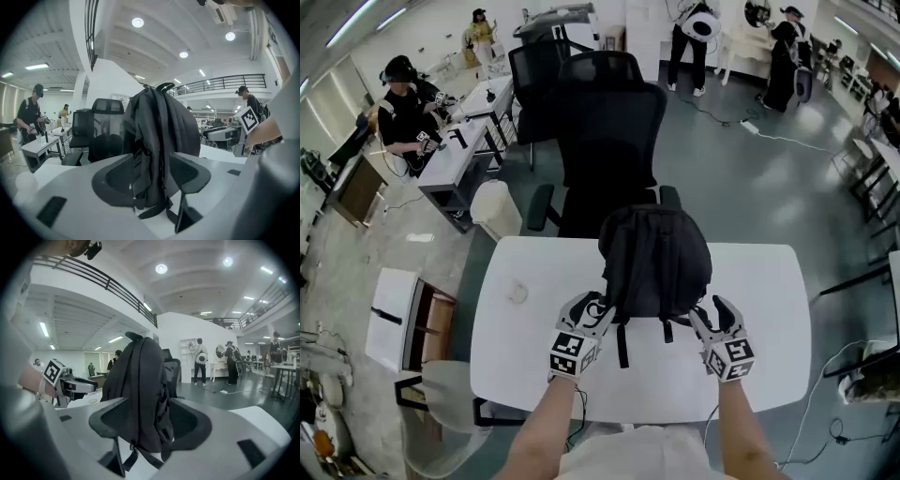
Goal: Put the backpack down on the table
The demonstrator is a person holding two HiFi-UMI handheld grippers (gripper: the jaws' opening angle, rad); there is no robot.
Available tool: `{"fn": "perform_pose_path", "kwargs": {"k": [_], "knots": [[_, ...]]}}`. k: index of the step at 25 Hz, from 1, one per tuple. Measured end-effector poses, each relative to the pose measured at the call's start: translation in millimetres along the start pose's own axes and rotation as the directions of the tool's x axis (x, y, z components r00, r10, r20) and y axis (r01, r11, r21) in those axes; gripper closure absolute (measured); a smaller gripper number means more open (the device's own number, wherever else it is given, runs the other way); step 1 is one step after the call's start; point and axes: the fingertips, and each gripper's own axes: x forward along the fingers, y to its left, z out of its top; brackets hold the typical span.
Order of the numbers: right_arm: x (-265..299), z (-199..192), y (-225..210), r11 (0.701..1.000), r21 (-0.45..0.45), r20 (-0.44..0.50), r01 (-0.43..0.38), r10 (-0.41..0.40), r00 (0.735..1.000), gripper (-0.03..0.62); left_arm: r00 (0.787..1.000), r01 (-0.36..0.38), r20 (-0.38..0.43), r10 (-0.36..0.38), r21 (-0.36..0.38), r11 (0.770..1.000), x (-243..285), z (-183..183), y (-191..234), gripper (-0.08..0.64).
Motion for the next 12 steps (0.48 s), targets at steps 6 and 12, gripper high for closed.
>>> {"fn": "perform_pose_path", "kwargs": {"k": [6,12], "knots": [[-19.3,12.2,11.7,1.0,0.008,0.035,0.009,-0.01,0.999,0.354,0.999,-0.014,0.045,0.014,-0.002,1.0,-26.3,12.1,0.9,0.396],[-35.9,27.2,19.6,0.999,0.03,0.08,0.014,-0.017,0.997,0.453,0.998,-0.029,0.061,0.027,0.03,0.999,-47.2,22.6,3.7,0.474]]}}
